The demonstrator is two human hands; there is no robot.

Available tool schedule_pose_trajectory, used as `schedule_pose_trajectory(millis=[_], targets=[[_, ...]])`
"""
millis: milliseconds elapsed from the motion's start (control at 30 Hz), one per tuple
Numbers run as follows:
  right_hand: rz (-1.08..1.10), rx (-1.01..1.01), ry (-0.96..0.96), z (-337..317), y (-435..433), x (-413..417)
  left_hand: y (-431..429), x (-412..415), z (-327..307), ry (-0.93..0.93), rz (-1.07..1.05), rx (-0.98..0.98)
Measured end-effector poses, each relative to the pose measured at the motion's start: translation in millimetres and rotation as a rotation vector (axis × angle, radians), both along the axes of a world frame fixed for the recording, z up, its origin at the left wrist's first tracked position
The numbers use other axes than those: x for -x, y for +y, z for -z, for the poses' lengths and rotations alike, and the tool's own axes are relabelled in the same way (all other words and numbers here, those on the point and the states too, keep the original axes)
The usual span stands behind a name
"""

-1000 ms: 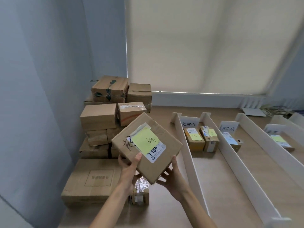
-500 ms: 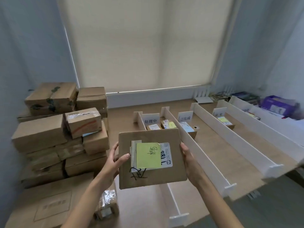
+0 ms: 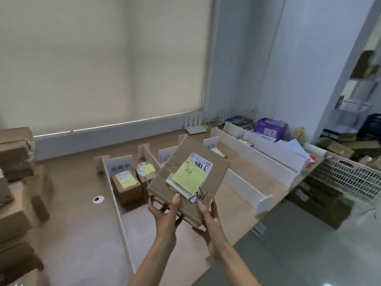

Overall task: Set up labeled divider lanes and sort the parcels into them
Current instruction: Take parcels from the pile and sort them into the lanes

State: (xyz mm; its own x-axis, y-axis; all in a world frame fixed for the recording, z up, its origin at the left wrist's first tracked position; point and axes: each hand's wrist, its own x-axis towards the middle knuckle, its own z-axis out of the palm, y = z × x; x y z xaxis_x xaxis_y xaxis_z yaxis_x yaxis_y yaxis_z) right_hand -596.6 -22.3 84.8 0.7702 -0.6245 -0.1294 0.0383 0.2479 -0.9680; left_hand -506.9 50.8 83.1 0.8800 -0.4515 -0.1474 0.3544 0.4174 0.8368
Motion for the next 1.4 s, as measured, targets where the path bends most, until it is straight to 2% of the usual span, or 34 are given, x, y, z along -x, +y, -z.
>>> schedule_pose_trajectory(millis=[100,167,267,333,400,500,600,767,900,1000,1133,1267,1400], targets=[[0.070,0.040,-0.023,-8.1,-73.2,38.8,-54.6,21.3,-1.3,-0.114,0.071,-0.156],[0.117,0.088,0.016,-12.5,-122.8,66.5,-84.3,28.4,-1.0,-0.430,0.042,-0.338],[0.163,0.090,0.052,-15.4,-191.5,107.1,-127.1,40.3,-3.1,-1.011,0.136,-0.402],[0.173,0.108,0.074,-17.3,-231.5,129.8,-159.2,52.8,-6.9,-1.219,0.169,-0.423],[0.163,0.144,0.098,-19.6,-265.6,146.2,-192.8,63.4,-10.2,-1.300,0.150,-0.419],[0.179,0.200,0.099,-18.8,-308.9,158.9,-243.2,75.9,-10.4,-1.361,0.143,-0.487],[0.202,0.365,0.110,-21.7,-349.1,160.3,-291.6,83.6,-2.8,-1.355,0.145,-0.506],[0.106,0.838,0.217,-16.6,-432.1,141.7,-373.7,75.9,22.6,-1.239,0.108,-0.546],[-0.001,1.178,0.291,9.9,-520.3,113.7,-446.7,50.5,41.6,-1.223,0.087,-0.598],[-0.042,1.354,0.366,28.2,-590.0,84.1,-500.7,25.7,57.8,-1.204,0.116,-0.646],[-0.121,1.410,0.432,42.6,-657.3,41.2,-564.6,-6.1,69.2,-1.122,0.120,-0.724],[-0.181,1.377,0.507,64.0,-708.6,3.5,-617.6,-33.2,88.2,-1.149,0.164,-0.861],[-0.318,1.359,0.615,98.0,-752.5,-24.9,-657.9,-49.1,121.0,-1.086,0.250,-1.000]])
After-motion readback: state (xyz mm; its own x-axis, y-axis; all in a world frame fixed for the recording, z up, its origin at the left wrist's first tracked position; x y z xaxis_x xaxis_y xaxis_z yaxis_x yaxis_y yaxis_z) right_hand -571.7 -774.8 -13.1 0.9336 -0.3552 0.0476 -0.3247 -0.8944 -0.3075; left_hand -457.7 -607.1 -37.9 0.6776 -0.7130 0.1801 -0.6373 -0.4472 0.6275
